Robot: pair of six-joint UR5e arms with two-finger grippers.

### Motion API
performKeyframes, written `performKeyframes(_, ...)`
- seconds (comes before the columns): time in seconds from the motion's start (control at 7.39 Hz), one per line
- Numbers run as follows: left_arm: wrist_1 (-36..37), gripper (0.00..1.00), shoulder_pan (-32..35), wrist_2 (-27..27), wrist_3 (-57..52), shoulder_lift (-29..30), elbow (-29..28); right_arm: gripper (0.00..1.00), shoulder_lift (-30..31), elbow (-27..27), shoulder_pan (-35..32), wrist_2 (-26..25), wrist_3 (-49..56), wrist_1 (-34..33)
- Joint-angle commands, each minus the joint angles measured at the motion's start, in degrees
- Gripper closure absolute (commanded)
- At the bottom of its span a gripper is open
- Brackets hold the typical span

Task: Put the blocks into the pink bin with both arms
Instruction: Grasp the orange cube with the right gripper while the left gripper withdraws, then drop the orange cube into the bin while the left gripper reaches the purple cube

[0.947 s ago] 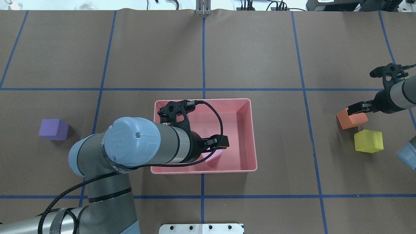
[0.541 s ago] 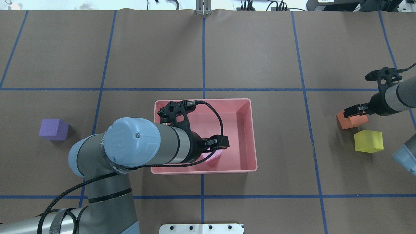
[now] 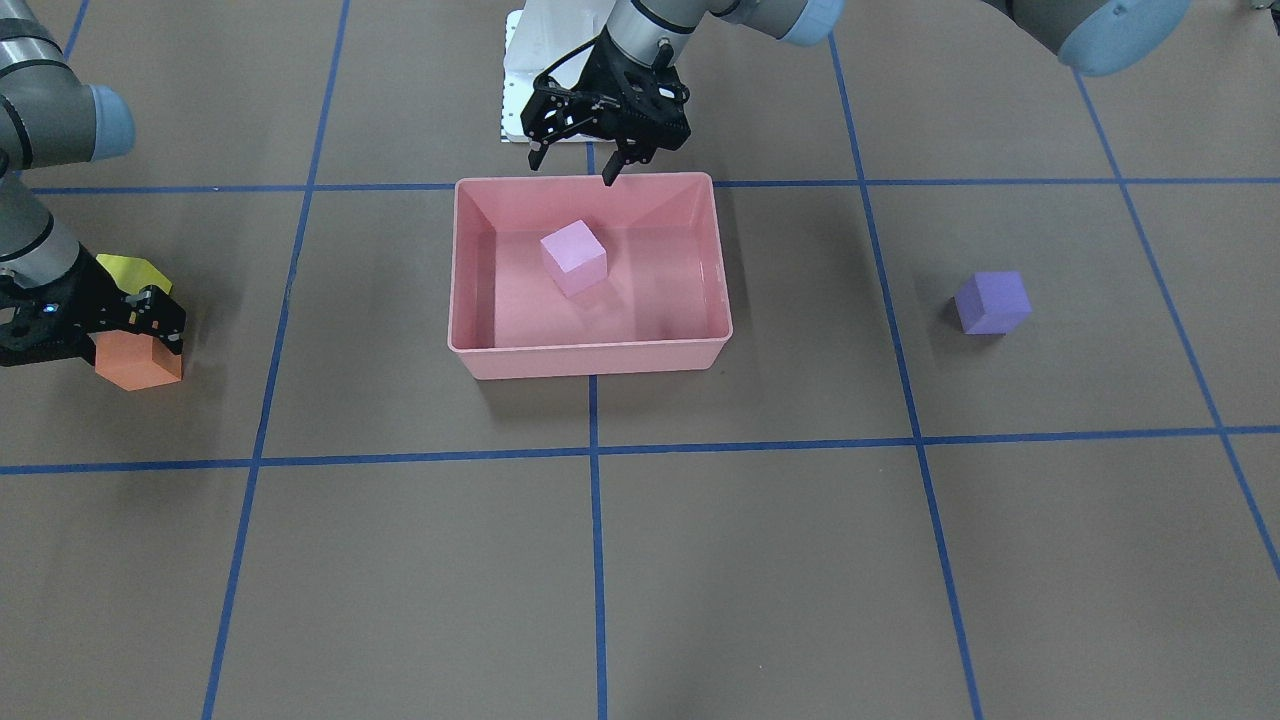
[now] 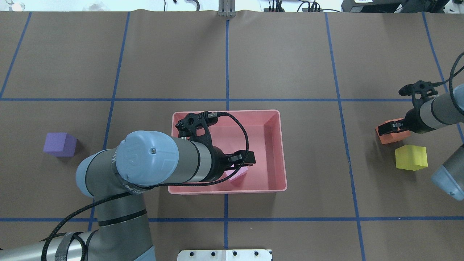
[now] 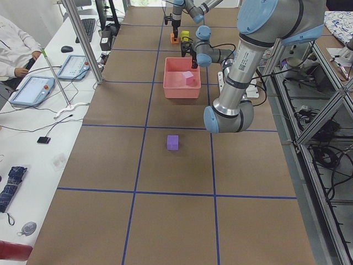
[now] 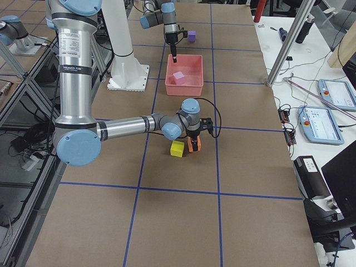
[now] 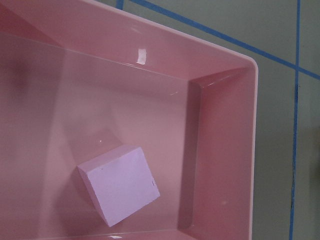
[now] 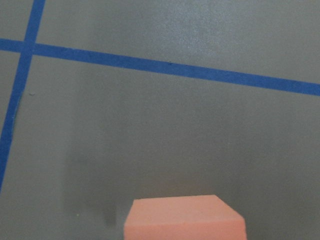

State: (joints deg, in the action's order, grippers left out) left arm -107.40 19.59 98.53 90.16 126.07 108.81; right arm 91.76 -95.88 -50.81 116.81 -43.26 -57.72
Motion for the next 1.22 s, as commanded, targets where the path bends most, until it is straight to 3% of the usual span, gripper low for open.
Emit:
performKeyframes(0.0, 0.09, 0.0, 0.45, 0.26, -0.33, -0.03, 0.09, 0.99, -0.88, 0.42, 0.18, 0.52, -1.47, -0.11)
performKeyframes(0.14, 0.7, 0.0, 1.93, 1.22, -3.29, -2.21, 1.83, 1.0, -2.1, -0.18, 0.09, 0.96, -1.74, -0.54)
performKeyframes(0.27, 3.92, 0.0, 3.95, 4.45, -10.28, -6.93, 7.15, 1.0, -3.59, -0.28, -0.6, 2.88, -6.01, -0.64)
performKeyframes(0.41, 7.52, 0.0, 8.32, 9.18, -16.44, -11.15, 11.65, 1.0, -6.65, -0.28, -2.61, 7.51, -11.18, -1.25)
performKeyframes(0.68, 8.35, 0.0, 18.86, 17.72, -31.62, -20.46, 13.97, 1.0, -10.01, -4.21, -3.25, 9.05, -18.41, -5.09)
performKeyframes(1.08, 5.82, 0.0, 25.84, 17.84, -53.44, -33.48, 14.33, 1.0, -20.89, -14.84, -1.07, 8.44, -29.12, -25.9)
